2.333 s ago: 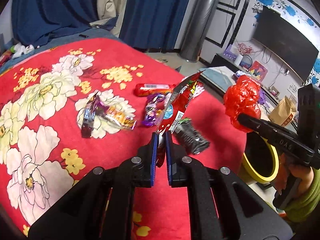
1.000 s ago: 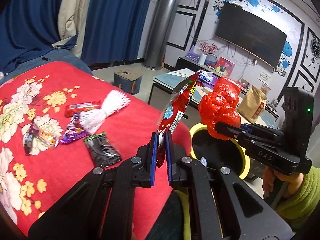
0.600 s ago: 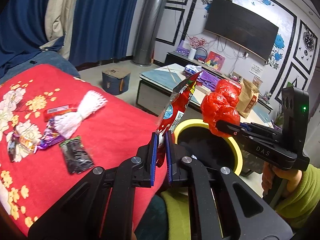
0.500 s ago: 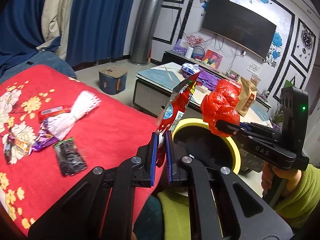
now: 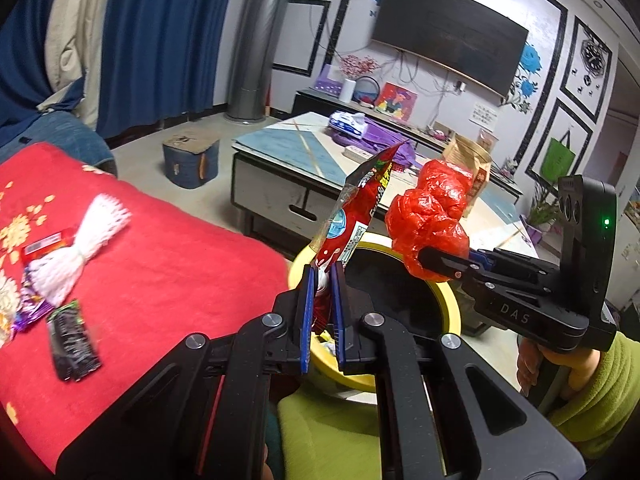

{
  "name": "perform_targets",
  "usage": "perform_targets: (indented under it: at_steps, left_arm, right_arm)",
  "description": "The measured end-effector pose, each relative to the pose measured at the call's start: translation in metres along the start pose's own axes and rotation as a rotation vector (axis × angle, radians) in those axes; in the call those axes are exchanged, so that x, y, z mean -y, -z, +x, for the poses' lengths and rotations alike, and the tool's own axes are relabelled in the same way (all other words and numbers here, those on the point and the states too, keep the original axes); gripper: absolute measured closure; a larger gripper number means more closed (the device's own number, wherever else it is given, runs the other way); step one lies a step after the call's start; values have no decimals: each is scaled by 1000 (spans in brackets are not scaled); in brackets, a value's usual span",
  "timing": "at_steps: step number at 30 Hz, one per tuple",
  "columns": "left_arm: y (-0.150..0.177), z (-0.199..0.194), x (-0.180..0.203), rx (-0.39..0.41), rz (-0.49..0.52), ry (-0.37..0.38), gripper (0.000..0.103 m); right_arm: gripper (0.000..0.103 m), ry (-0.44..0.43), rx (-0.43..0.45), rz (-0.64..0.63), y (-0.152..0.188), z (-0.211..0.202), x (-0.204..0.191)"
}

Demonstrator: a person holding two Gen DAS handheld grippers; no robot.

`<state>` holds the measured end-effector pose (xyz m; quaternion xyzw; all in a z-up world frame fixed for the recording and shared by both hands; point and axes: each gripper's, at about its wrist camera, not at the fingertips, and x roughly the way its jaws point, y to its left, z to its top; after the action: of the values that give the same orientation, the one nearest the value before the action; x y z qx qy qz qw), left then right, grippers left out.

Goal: Collect trash
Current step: 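Carry the red wrapper and red plastic bag in both tools over the bin, then open both tools to drop the wrapper and red bag into the bin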

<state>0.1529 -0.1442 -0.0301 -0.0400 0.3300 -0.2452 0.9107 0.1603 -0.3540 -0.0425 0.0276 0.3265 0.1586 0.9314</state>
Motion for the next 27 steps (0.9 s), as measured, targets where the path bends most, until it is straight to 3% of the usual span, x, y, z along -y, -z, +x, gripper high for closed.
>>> perform_targets:
  at_steps: [11, 27]
  left_arm:
    - [-3, 31, 19, -43, 43, 46, 98]
    - [-11, 63, 32, -79, 72, 75, 98]
  right_arm:
    - [81, 53, -24, 67, 15, -4, 35]
    - [80, 72, -81, 123, 32, 3, 56]
